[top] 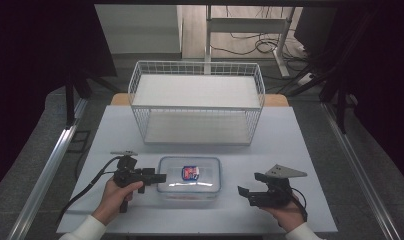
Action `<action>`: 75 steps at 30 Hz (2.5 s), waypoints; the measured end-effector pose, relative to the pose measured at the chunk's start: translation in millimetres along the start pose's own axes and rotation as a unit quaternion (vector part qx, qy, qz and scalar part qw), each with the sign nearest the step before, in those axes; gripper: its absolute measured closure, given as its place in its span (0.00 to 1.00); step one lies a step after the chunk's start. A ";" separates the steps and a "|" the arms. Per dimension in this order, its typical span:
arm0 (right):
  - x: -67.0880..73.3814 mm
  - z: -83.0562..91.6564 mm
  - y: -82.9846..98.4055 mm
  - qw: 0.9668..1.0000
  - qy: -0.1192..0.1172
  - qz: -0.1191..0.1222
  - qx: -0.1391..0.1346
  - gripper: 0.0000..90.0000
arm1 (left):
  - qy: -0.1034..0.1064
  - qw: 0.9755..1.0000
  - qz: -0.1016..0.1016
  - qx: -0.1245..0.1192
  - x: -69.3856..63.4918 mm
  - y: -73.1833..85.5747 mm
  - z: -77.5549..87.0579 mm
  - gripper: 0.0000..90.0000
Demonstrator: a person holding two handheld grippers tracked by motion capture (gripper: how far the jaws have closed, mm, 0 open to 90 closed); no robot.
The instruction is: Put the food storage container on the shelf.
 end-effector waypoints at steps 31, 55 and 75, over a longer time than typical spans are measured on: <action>11.2 -66.0 -6.8 0.990 -0.078 -0.108 0.057 0.18 | 0.030 0.998 0.058 0.018 9.2 7.2 -9.0 0.37; 13.0 -99.0 0.5 0.953 -0.136 -0.241 0.121 0.27 | 0.025 0.998 0.059 0.013 8.7 7.0 -9.4 0.37; 16.1 -77.4 -4.4 0.959 -0.136 -0.236 0.080 0.52 | 0.020 0.999 0.037 -0.008 -3.9 9.6 4.6 0.49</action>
Point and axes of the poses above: each handheld gripper's, and its own axes: z roughly backward along the jaws, y roughly out of its underside, x roughly to its left, the point moved 6 cm from there along -z, roughly forward along the jaws, and after that the axes turned 12 degrees about -x, right-handed, at the moved point
